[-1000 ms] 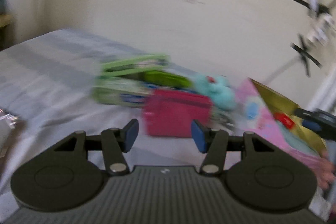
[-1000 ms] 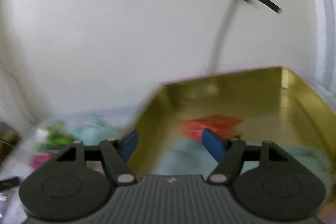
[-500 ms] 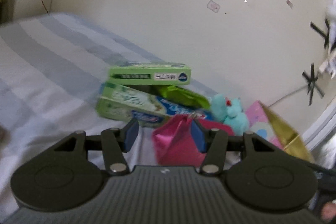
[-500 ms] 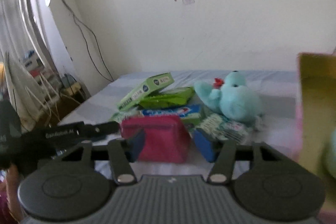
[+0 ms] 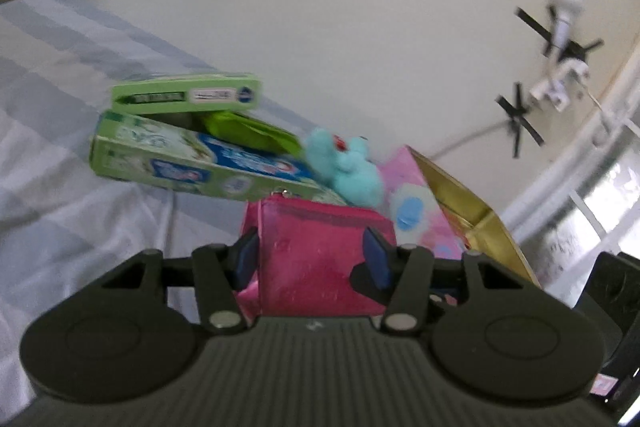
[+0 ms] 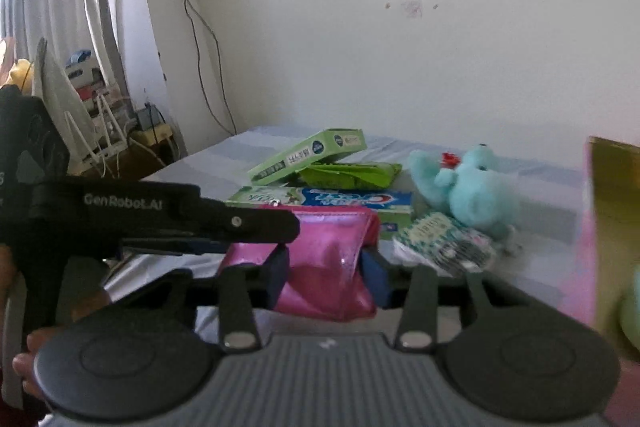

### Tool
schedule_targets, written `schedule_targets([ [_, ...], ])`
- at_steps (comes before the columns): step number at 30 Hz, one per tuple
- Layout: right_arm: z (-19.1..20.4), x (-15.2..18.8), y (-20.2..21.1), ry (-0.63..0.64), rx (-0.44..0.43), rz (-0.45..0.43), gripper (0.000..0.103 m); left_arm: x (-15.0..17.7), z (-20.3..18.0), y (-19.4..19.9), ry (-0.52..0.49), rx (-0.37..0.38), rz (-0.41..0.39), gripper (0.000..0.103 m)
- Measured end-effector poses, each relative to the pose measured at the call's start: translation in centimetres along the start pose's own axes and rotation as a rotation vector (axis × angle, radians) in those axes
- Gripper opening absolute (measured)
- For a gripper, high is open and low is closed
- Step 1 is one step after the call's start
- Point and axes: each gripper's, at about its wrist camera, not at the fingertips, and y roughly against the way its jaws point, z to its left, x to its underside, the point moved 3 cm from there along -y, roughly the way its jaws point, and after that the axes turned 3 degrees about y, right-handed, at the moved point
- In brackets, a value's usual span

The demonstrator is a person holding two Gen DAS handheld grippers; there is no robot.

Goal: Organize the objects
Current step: 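Grasp the pink pouch with the left gripper, then carry the pink pouch into the tin and open the left gripper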

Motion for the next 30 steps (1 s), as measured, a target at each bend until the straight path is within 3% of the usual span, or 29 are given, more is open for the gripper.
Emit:
schedule_targets([
  [5,-0.4,-0.6,4.2,0.047,0.13,-0.126,0.039,-0.5,-6.0,-0.3,-0.094,0.037,-0.04,0.056],
  [11,-5.9,-1.8,10.2,0.031,0.314,-0.247,0.039,-1.4,-15.2,-6.0,-0.201,0.135,-0.034,0.056],
  [19,-16.3,0.5,13.7,-0.057,0.52,-0.208,0.042,2.0,-23.6,-18.1,-0.275,0.195,0.103,0.056],
  [21,-19.0,1.5,14.0,-0.081,0.56,-0.189,0.047,3.0,-24.8,-20.4,-0.276,0.181,0.127,0.057],
  [22,-20.3,2.0,13.9,-0.079,0.598,-0.171,0.059,3.3,-25.0,-21.1,-0.275,0.153,0.128,0.058],
  [24,-21.7,2.8,13.9,-0.073,0.738,-0.158,0.067,3.7,-25.2,-21.7,-0.273,0.112,0.125,0.058],
  [30,-22.0,4.5,16.2,-0.187,0.685,-0.254,0.066,3.1,-23.4,-18.4,-0.348,0.059,0.053,0.058],
])
